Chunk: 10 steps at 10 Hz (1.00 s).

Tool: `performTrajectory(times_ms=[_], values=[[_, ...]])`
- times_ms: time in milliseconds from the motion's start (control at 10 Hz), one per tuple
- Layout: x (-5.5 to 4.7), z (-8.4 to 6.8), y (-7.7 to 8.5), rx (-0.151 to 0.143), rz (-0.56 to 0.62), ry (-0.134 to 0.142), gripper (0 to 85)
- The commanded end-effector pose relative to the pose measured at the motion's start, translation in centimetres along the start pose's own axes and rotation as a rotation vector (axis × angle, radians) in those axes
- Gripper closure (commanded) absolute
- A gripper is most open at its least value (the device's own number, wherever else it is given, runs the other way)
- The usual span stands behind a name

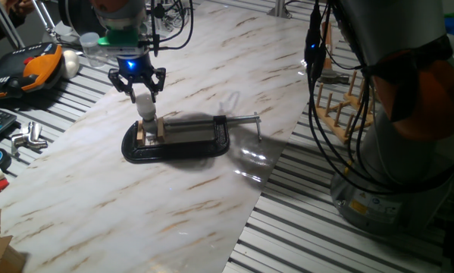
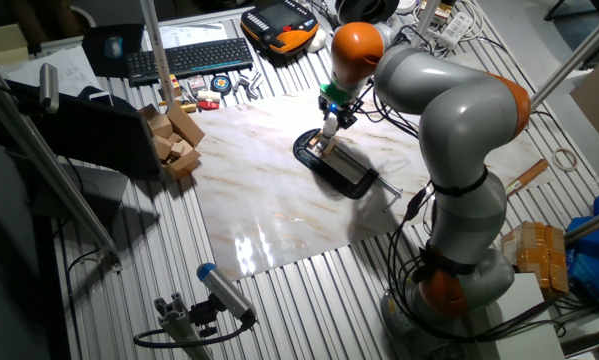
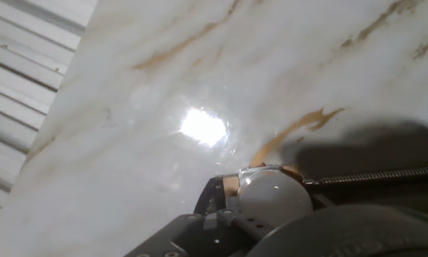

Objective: Take out the light bulb by rotating it

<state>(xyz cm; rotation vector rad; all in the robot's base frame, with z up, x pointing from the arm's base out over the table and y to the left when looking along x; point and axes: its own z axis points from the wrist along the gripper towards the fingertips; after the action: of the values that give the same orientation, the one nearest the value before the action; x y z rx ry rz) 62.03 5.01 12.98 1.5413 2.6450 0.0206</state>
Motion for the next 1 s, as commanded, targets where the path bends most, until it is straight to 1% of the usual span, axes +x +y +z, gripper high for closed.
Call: performTrajectory(times_ms=[0,300,600,700,900], values=[[-0.01,0.0,-0.02,0.002,-0.011,0.001,85.0],[-0.02,0.05,0.01,0.009,-0.037,0.007,85.0],[0.03,0.1,-0.02,-0.001,-0.015,0.005,85.0],[0.02,0.1,-0.02,0.009,-0.031,0.003,85.0],[0.01,0.15,-0.01,0.012,-0.023,0.005,85.0]])
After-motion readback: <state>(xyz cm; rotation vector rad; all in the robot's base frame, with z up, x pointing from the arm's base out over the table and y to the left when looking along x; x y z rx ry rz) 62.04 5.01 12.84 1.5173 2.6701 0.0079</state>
